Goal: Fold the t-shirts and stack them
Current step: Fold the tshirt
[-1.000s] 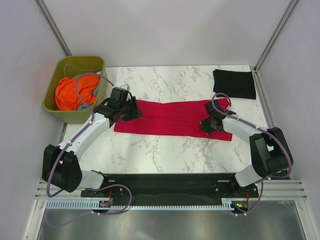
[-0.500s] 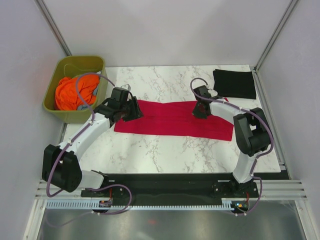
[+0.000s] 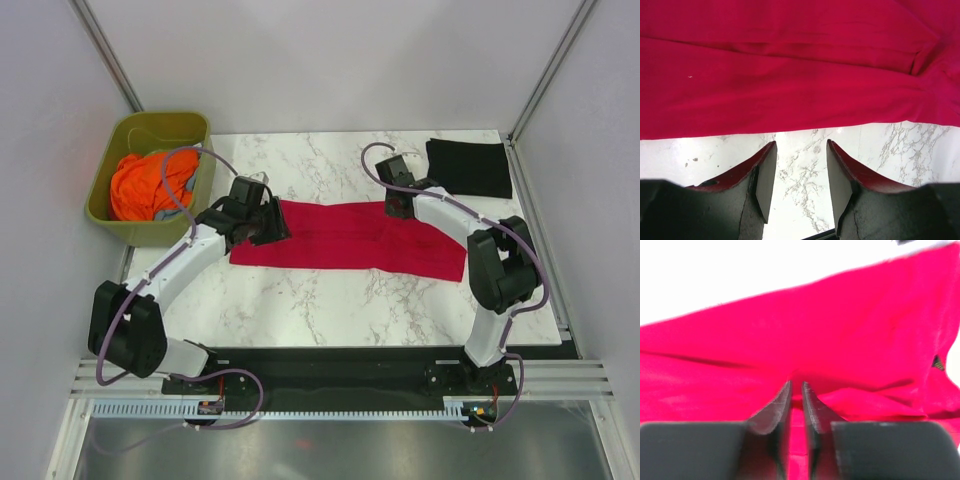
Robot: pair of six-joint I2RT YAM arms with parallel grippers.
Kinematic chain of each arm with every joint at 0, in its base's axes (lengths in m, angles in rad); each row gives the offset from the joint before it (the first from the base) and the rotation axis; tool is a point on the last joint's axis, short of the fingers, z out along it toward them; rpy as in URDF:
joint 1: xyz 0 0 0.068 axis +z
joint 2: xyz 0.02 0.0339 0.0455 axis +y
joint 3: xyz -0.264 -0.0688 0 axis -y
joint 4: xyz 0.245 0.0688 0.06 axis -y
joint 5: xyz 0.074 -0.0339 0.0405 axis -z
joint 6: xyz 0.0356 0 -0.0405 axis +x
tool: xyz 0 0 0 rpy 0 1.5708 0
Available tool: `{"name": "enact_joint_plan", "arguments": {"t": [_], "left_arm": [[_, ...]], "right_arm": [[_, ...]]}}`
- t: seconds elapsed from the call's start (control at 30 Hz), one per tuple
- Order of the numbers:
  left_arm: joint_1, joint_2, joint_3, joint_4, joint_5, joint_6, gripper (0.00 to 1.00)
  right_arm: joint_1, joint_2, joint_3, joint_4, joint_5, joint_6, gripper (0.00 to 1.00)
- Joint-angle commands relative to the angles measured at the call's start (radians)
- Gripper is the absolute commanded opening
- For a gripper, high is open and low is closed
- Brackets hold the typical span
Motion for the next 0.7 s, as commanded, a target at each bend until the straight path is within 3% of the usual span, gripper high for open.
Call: {"name": "enact_joint_plan", "arguments": {"t": [0.0,0.07,0.17,0.33,0.43,0.67], "left_arm": [[-0.01,0.01,0.021,0.031,0.002,0.003,0.52],[-0.01,0.014,0.021,0.034,0.012,-0.005,0.53],[-0.012,0.028,0.025,0.04,0.042,-0.015,0.53],[-0.01,0.097,0.045,0.059,0.036,-0.009,0.54],[-0.004,0.152,0.07,0.059,0.035,-0.008,0.55],[0.048,0.278,0.123,0.062,0.082,-0.031,0.55]], "right_arm": [[-0.002,-0.031,0.074,-0.046,0.081,-0.058,0.28],[-0.008,-0.053,0.088,-0.078,0.086,-0.023,0.44],[-0.026,-0.071,0.1,-0.173,0.081,0.096,0.49],[-0.129,-0.135,0.004,-0.263,-0.075,0.372,0.48],[-0.256,-0.15,-0.082,-0.255,-0.147,0.451,0.45],[-0.345,-0.143,-0.122,-0.257,-0.214,0.584,0.43]]}}
